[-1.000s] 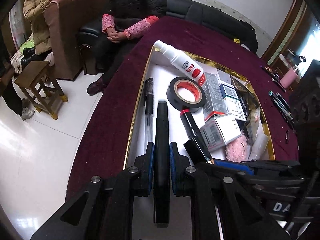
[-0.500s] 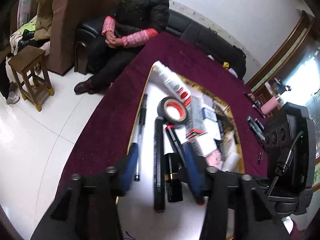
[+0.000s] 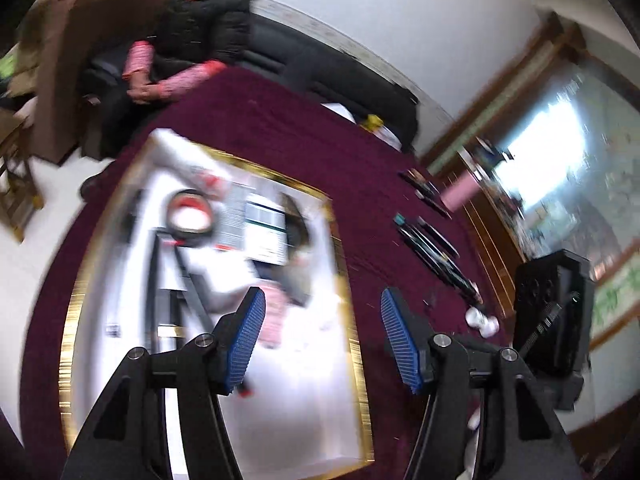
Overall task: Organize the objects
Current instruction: 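Move both grippers back to the tablecloth toward a black pen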
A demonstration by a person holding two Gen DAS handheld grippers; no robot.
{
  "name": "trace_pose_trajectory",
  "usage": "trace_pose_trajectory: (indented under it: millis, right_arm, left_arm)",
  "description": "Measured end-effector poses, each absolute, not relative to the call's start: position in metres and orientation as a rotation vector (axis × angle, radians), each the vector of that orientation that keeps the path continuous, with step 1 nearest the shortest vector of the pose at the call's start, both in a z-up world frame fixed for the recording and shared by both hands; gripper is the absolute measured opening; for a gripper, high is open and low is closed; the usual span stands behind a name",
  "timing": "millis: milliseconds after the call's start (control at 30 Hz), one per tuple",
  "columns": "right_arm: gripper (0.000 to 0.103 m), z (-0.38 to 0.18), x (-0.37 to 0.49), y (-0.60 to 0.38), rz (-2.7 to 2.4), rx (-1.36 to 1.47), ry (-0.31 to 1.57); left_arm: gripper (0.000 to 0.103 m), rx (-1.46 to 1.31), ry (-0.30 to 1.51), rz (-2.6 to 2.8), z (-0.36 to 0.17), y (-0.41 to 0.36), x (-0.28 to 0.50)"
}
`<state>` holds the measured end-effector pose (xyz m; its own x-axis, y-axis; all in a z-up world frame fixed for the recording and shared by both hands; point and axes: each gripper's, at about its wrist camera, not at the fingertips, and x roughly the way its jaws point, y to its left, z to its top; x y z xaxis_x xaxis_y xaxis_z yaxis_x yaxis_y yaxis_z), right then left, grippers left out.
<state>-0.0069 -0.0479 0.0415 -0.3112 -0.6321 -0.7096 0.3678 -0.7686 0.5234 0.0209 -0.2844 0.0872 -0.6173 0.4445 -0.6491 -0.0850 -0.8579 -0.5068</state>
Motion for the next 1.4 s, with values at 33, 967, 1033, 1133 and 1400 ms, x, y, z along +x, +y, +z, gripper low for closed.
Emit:
trace_pose_trajectory:
  millis: [33, 967, 1033, 1133, 1400]
  right_arm:
    - [0.05, 0.039, -0.007, -0.024, -2.138, 1.321, -0.383]
    - [0.05, 0.029, 0.022, 0.284, -2.501, 1.326, -0.757]
    - [0.05, 0.029, 0.014, 0.285, -2.496, 1.34, -0.706]
    - [0.05, 0.031, 0.0, 0.275, -2.505, 1.355, -0.571]
    - [0.05, 0.021, -0.038, 0.249, -2.551, 1.463, -0.172]
  left_arm:
    - [0.054, -1.188, -0.577, 2.486, 0.088, -0.266, 0.018]
    - [0.045, -1.332, 0.381, 2.275, -0.005, 0.059, -0.1]
    - [0.032, -1.34, 0.378, 2.281, -0.002, 0.06, -0.099]
    - [0.011, -1.357, 0.341, 2.251, -0.002, 0.058, -0.099]
    - [0.011, -1.366, 0.247, 2.243, 0.005, 0.04, -0.08]
